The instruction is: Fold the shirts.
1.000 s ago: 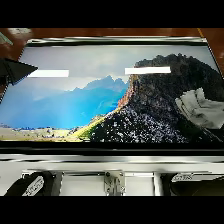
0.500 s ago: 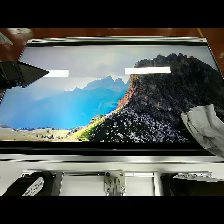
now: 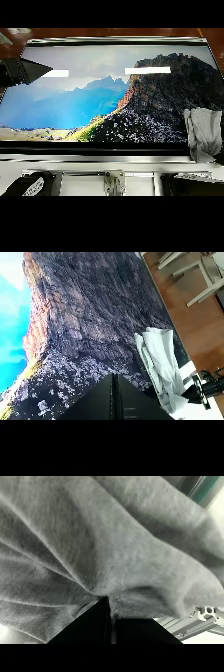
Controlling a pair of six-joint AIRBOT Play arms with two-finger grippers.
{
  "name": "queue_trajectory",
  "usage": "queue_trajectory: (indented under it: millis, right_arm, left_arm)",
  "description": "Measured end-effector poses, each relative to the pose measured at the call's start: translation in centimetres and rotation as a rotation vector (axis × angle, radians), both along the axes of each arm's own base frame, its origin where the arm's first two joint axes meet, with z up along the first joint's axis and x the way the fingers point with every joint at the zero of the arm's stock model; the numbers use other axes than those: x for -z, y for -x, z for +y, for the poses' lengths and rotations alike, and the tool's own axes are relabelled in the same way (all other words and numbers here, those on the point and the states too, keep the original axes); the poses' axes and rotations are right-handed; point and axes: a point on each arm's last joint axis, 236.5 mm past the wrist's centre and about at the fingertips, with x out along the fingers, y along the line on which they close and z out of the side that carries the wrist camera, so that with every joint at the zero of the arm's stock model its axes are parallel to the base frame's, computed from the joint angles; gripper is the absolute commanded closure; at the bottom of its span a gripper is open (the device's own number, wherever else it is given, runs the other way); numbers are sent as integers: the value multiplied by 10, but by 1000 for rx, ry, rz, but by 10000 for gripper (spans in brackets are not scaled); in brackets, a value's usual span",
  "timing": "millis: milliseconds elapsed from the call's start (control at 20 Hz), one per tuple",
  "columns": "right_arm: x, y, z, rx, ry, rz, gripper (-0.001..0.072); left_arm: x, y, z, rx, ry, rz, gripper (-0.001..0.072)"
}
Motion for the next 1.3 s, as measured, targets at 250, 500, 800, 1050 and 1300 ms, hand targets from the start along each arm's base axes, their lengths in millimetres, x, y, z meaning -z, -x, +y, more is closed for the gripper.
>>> queue_trajectory:
  millis: [250, 500, 800, 1050, 1300]
  right_arm:
    - [-3, 1, -1, -28, 59, -33, 38]
    - [-68, -17, -54, -46, 320, -117, 41]
    - [-250, -146, -112, -166, 908, -514, 113]
    - [-274, -264, 35, -619, 860, -704, 111]
    - [-208, -267, 159, -981, 609, -550, 110]
  left_arm:
    - [0, -5, 1, -10, 2, -7, 666]
    - [7, -11, 4, -18, -23, -6, 666]
    - [81, -51, 23, -112, -256, 103, 671]
    - [219, -48, 25, 4, -771, 396, 5]
    - [268, -39, 14, 103, -995, 479, -2]
